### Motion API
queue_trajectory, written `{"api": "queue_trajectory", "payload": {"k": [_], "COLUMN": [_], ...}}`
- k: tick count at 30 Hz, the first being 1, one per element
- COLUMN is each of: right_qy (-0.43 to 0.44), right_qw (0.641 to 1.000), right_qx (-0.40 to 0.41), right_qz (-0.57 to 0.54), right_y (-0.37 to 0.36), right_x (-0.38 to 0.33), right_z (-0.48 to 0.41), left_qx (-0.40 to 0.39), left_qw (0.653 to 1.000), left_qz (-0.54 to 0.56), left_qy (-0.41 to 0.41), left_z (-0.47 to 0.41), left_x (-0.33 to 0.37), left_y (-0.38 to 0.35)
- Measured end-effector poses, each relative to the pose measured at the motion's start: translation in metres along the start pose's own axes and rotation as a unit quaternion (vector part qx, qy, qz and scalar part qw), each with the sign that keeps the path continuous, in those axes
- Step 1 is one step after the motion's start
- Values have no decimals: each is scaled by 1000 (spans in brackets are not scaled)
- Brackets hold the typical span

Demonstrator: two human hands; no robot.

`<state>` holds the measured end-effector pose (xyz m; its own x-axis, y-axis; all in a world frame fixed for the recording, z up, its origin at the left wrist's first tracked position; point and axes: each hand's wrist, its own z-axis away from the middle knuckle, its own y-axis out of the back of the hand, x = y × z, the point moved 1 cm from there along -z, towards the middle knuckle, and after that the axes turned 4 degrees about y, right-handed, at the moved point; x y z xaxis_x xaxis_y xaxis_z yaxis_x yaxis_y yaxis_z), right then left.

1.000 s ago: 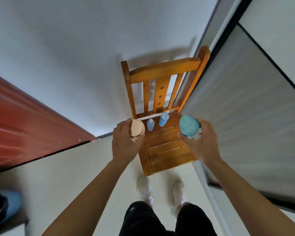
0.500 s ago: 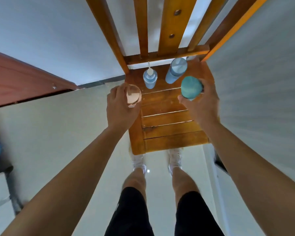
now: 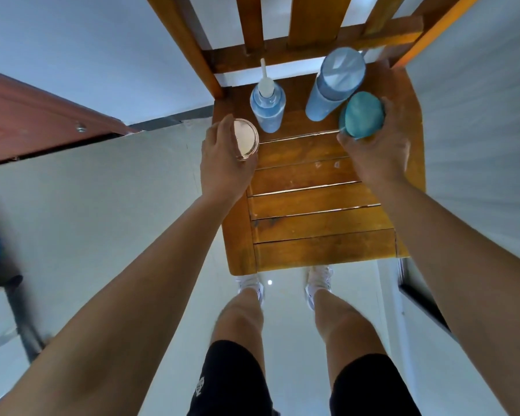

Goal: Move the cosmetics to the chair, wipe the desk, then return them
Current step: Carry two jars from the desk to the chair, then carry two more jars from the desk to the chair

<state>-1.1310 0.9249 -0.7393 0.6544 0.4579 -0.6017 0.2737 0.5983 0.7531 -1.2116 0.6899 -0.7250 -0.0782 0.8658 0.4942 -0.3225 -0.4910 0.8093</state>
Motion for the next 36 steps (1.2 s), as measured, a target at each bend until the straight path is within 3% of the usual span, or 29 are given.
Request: {"api": "queue_trajectory", "payload": {"k": [4, 8, 13, 17, 22, 26, 32, 36], "right_qy": [44, 139, 297, 418, 558, 654, 775, 813], "right_qw": [998, 989, 949, 904, 827, 752, 614, 554], "right_qx": [-21, 35, 89, 85, 39, 34, 0, -84], "right_qz": [36, 48, 50, -13, -56, -73, -151, -156], "right_y": [24, 70, 149, 210, 269, 275, 199, 122], "right_x": [-6, -42, -150, -273, -409, -495, -587, -609], "right_z": [20, 52, 85, 114, 193, 282, 488, 666], "left_qx": [10, 81, 212, 323, 421, 493, 536, 535], "left_qw": [1000, 994, 965, 924, 892, 856, 805, 769], "left_qz": [-29, -55, -61, -91, -137, -154, -183, -210], "left_qy": [-5, -54, -140, -182, -95, -1, 177, 281], "left_z": [22, 55, 109, 162, 252, 342, 527, 677], "left_x": [3, 28, 83, 108, 98, 52, -100, -222], "left_y": [18, 77, 216, 350, 489, 570, 632, 650]}}
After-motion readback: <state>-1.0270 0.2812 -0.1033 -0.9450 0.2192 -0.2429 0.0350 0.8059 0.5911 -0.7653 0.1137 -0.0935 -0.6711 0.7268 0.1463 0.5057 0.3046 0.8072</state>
